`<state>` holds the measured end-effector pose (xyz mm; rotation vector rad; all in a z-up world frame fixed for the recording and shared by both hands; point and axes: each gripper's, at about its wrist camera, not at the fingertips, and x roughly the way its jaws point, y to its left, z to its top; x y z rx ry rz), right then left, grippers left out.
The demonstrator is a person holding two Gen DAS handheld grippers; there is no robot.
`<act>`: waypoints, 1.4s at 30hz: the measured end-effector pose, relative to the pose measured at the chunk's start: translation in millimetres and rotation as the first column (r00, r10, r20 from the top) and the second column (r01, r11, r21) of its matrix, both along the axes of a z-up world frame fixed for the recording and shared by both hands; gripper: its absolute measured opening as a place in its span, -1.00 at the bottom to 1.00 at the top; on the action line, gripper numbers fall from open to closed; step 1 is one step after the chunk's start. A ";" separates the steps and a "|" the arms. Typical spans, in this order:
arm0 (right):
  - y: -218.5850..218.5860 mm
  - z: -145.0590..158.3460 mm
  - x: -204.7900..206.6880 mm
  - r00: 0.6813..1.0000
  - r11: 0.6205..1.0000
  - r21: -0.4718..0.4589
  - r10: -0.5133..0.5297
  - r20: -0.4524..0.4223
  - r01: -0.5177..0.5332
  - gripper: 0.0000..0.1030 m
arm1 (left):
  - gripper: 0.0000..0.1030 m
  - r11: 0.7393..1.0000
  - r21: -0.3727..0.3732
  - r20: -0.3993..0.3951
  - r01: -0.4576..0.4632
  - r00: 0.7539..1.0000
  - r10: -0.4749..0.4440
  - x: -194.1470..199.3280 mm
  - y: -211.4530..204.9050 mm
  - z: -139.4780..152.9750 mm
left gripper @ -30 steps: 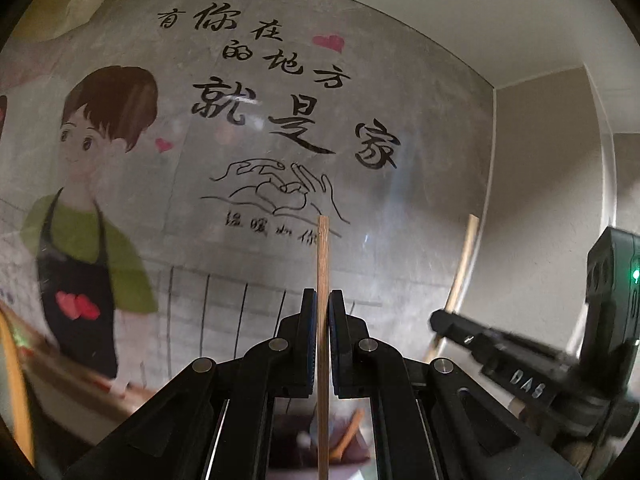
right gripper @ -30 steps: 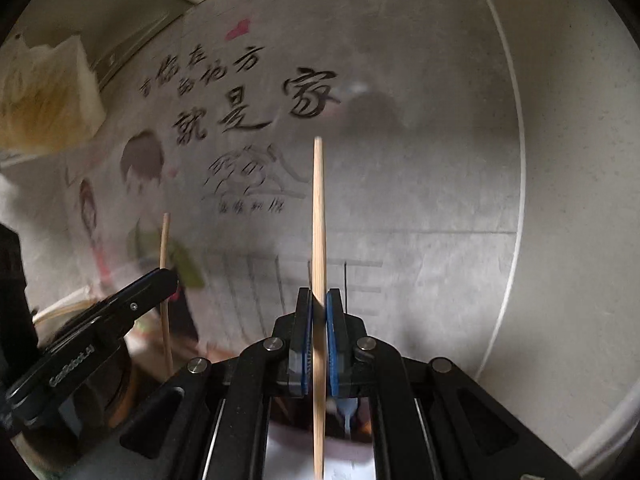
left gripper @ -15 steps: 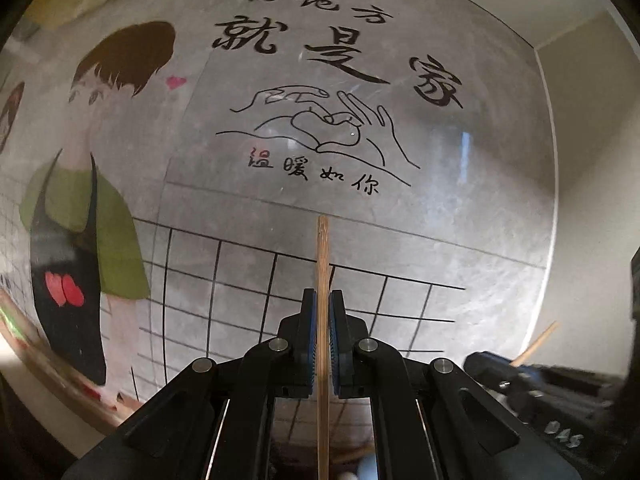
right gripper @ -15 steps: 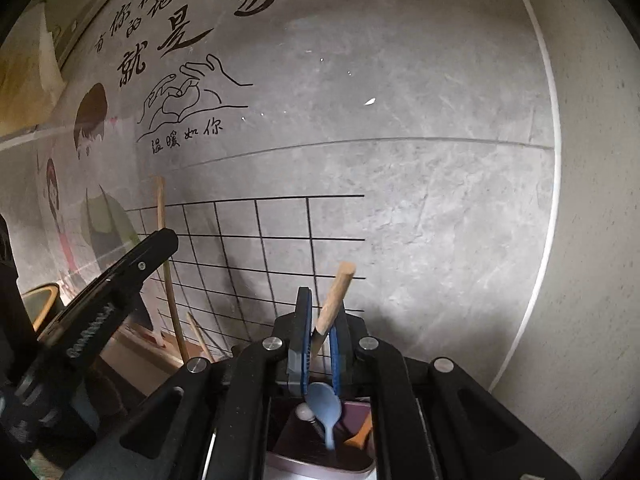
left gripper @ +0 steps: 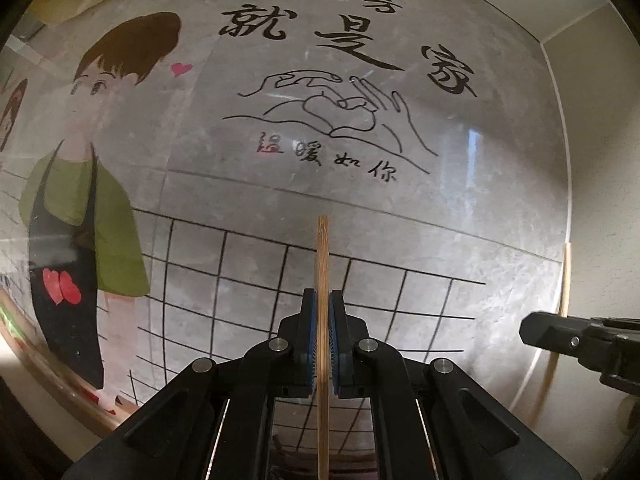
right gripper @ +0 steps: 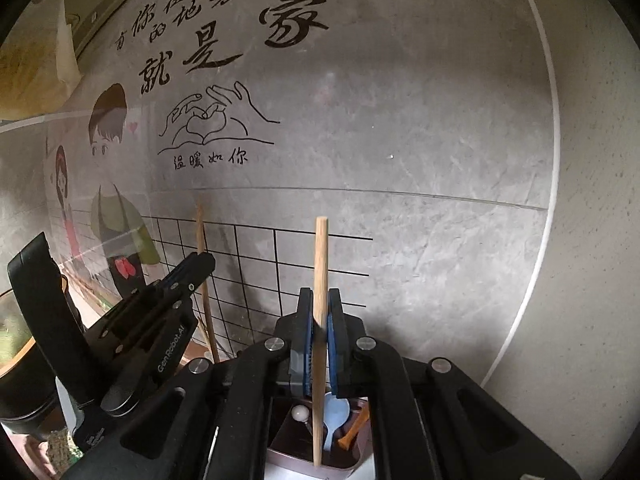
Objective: Organize utensils
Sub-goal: 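Lower both chopsticks into the caddy and open both tools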
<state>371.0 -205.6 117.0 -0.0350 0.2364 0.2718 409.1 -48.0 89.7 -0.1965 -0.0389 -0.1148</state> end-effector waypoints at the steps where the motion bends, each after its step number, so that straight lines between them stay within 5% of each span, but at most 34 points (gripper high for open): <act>1: 0.7 -2.0 2.1 1.000 1.000 -0.010 -0.008 -0.011 0.008 -0.88 | -0.89 1.000 0.005 0.000 -0.011 1.000 0.011 -0.7 3.0 -4.6; 10: 0.3 -7.4 16.6 1.000 1.000 0.002 -0.007 -0.027 0.007 -0.88 | -0.89 0.997 0.058 0.021 -0.045 0.999 0.044 0.3 -2.1 -14.3; 18: 9.6 1.9 25.7 1.000 1.000 -0.015 -0.018 -0.007 0.018 -0.88 | -0.89 0.997 0.053 -0.049 -0.048 0.998 0.051 8.3 3.8 -35.0; 27: 3.1 -57.8 67.6 0.976 0.999 0.035 -0.006 -0.217 0.014 -0.88 | -0.85 0.997 0.073 -0.193 -0.001 0.981 0.015 13.2 2.4 -68.7; 30: -2.4 -76.5 74.9 0.959 0.998 0.063 0.019 -0.284 -0.002 -0.87 | -0.52 0.998 0.056 -0.277 0.014 0.961 0.002 14.4 6.4 -70.0; 32: -7.8 -86.9 80.0 0.941 0.996 0.093 0.037 -0.337 -0.005 -0.65 | -0.26 0.999 0.026 -0.326 0.032 0.945 -0.021 7.4 5.9 -68.1; 35: -17.9 -98.1 78.3 0.921 0.992 0.125 0.036 -0.387 0.014 -0.19 | -0.16 1.000 0.024 -0.364 0.010 0.932 0.000 -13.4 17.0 -59.1; 42: -33.6 -110.6 27.6 0.925 0.996 0.059 -0.035 -0.377 0.062 0.13 | -0.15 0.992 0.054 -0.553 0.116 0.830 -0.067 -79.7 32.0 -69.4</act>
